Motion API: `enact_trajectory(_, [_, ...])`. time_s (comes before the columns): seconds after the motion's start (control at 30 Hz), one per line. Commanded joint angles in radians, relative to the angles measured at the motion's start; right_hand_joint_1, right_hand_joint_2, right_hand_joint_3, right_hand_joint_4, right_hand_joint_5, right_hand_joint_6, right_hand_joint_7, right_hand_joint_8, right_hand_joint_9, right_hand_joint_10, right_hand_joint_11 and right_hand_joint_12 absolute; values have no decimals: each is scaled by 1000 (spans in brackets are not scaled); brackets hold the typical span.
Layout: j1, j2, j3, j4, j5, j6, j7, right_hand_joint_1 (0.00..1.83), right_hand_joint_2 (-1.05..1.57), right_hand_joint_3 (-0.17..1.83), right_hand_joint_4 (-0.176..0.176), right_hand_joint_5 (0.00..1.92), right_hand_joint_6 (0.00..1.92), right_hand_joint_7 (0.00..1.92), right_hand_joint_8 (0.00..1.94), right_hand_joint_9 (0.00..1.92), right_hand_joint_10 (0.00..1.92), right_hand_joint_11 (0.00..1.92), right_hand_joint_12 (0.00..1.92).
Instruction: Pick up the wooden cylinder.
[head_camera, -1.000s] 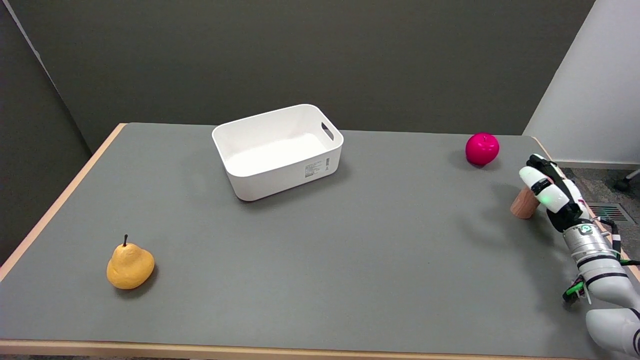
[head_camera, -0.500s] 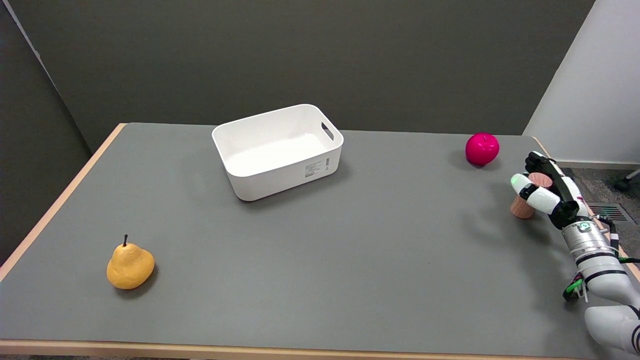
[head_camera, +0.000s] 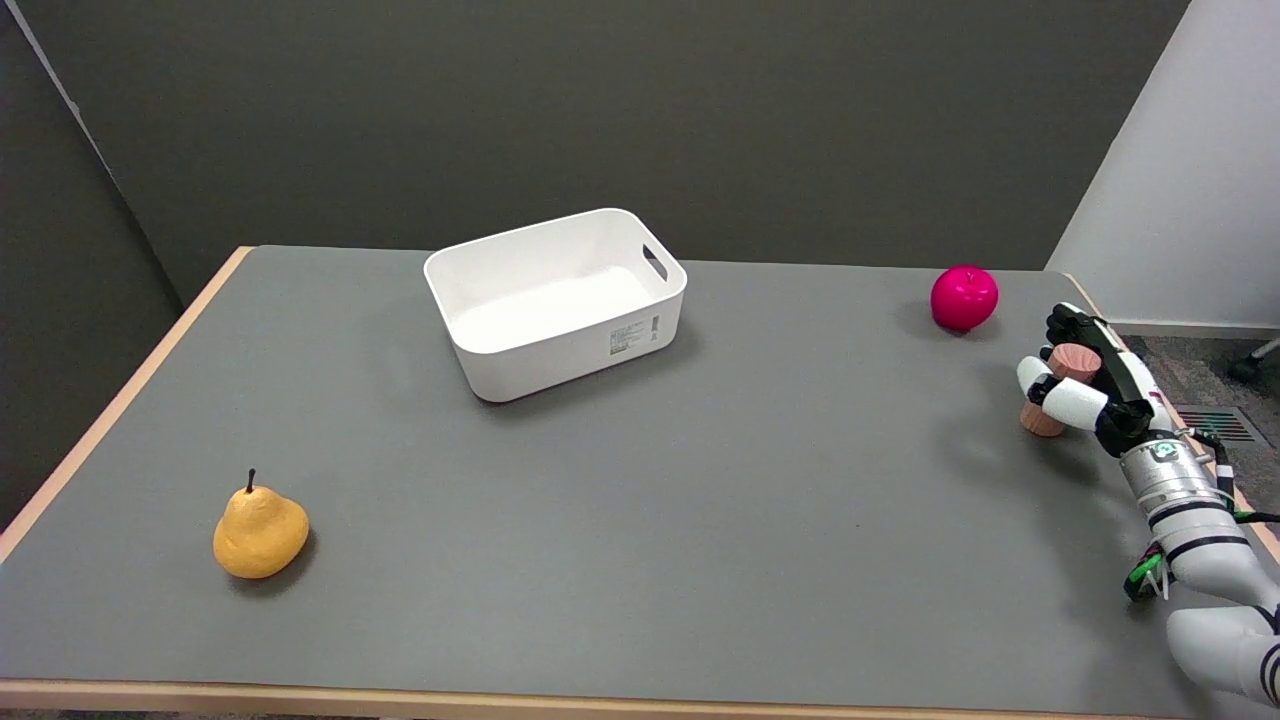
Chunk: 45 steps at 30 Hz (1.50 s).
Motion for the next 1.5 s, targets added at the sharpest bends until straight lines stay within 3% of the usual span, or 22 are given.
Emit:
enact_trajectory(0.03, [5,2,-7,0,-2,-13,-1,1022,709,1056,-157,79,374,89,281,42,509,-1,931])
enact_trajectory(0.27, [5,2,-4,0,-1,-30,-1,1057,761,1062,-134,151,424,197,310,117,562,19,1026])
enact_trajectory(0.33, [7,2,-5,0,6,-33,-1,1105,814,1034,-105,269,565,348,383,238,655,115,1156])
enact_trajectory(0.4, [7,2,-2,0,6,-33,-1,1121,832,1024,-96,294,624,377,421,263,686,161,1224])
enact_trajectory(0.47, [7,0,2,0,7,-33,-1,1092,941,919,-64,360,784,502,530,363,840,281,1334])
enact_trajectory(0.53, [8,0,5,0,9,-34,-1,1137,895,993,-54,389,818,530,610,403,849,314,1408])
enact_trajectory(0.67, [10,-2,7,0,20,-41,-1,1101,971,917,-25,440,1001,604,722,458,978,396,1474])
enact_trajectory(0.7, [11,-5,7,0,26,-43,-1,1094,994,876,-19,480,1121,646,805,505,1038,443,1516])
enact_trajectory(0.87, [17,-12,7,0,52,-44,-1,946,1175,390,-89,573,1645,774,965,633,1065,517,1522])
enact_trajectory(0.9, [18,-12,5,0,57,-44,-1,1161,1134,281,-57,595,1556,842,1264,698,1220,615,1658])
enact_trajectory(0.97, [19,-12,5,0,57,-44,-1,1163,999,536,-38,648,1534,850,1430,814,1331,704,1788])
enact_trajectory(1.03, [21,-12,3,0,57,-44,-1,1137,1012,599,-37,599,1611,788,1581,757,1389,664,1912])
enact_trajectory(1.1, [22,-12,2,0,57,-44,-1,1300,902,935,100,524,1666,664,1863,738,1805,540,1921])
enact_trajectory(1.23, [22,-12,2,0,57,-41,-1,1283,938,936,103,461,1749,621,1937,753,1921,346,1921])
enact_trajectory(1.27, [23,-12,2,0,57,-39,-1,1342,906,943,101,459,1749,640,1879,743,1921,309,1921])
enact_trajectory(1.33, [23,-14,2,0,57,-36,-1,1502,815,953,89,469,1723,703,1699,701,1921,291,1921])
enact_trajectory(1.5, [26,-18,7,0,57,-23,-1,1504,800,950,76,497,1682,745,1621,703,1921,356,1921])
